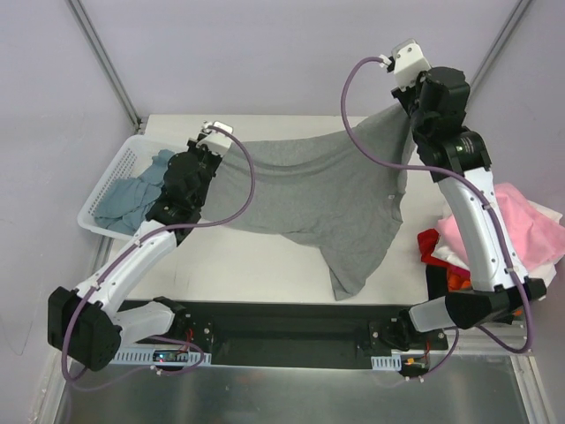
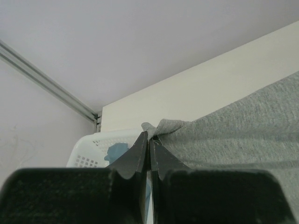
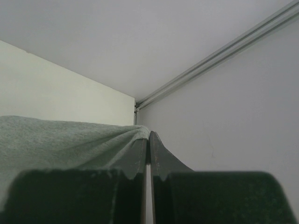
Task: Fold and stack the t-shirts
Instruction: Flatten out the tshirt
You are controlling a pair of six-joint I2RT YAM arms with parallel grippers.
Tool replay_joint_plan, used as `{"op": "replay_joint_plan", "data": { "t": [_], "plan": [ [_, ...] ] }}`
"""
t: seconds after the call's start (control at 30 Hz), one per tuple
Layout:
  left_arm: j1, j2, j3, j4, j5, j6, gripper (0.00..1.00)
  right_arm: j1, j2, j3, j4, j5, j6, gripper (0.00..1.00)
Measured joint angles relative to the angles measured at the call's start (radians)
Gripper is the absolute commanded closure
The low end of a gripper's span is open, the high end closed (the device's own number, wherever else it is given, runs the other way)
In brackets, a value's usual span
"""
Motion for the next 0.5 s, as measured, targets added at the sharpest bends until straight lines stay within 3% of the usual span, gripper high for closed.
{"op": "replay_joint_plan", "data": {
  "t": [0.47, 0.5],
  "plan": [
    [0.071, 0.302, 0.143, 0.06, -0.023, 0.0, 0.99, -0.051, 0.208, 0.171, -0.032, 0.039, -0.007, 0.99],
    [0.077, 0.32, 0.158, 0.061, -0.024, 0.001, 0.97, -0.054, 0.218, 0.179, -0.032, 0.042, -0.007, 0.96]
  ]
}}
